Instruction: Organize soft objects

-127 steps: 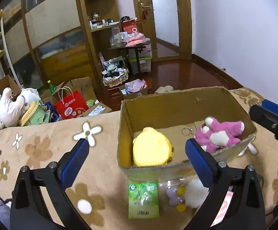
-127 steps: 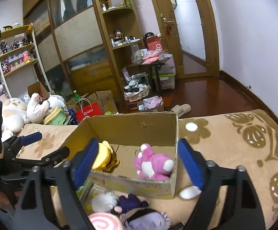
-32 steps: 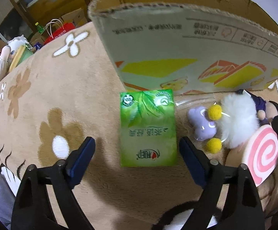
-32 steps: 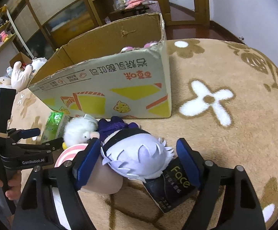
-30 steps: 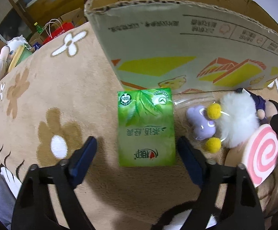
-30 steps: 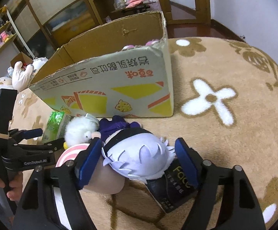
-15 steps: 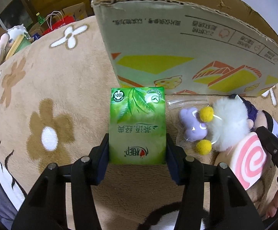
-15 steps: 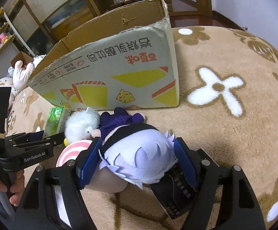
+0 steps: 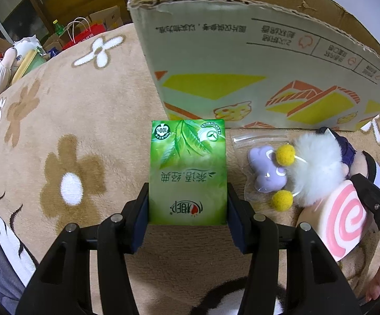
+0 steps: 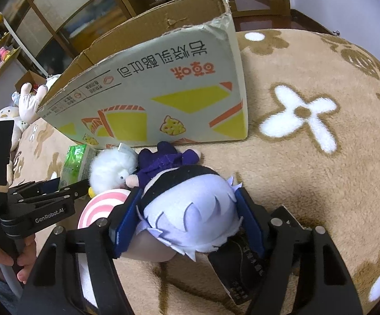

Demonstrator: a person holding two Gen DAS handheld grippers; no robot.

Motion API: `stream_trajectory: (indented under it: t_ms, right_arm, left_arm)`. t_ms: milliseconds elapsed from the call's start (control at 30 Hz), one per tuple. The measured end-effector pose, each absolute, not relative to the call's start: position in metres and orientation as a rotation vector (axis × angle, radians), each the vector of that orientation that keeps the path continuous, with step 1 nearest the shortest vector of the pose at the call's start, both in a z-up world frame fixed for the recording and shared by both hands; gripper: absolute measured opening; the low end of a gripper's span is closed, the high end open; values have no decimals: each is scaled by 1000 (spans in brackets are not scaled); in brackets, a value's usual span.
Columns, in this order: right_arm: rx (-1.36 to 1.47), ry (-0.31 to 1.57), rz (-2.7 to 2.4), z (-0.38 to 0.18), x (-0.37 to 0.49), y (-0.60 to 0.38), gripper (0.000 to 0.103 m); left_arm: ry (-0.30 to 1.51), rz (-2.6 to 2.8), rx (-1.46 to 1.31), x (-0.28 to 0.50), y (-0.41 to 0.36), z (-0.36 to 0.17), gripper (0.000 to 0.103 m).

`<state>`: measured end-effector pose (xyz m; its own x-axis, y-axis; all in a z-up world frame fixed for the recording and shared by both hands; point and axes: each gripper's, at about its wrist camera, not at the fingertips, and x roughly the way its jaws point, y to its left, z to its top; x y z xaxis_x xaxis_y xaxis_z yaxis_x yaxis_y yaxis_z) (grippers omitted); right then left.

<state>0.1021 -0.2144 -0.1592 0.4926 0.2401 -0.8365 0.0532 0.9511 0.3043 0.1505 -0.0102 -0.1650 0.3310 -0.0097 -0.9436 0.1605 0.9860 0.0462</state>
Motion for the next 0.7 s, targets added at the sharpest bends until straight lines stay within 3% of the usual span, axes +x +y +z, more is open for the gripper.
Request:
stream_trajectory:
  t_ms: [700]
  right_arm:
    - [227, 976, 67, -135, 88, -216, 70]
  left_arm:
    - [1160, -110, 161, 127, -11, -142, 51]
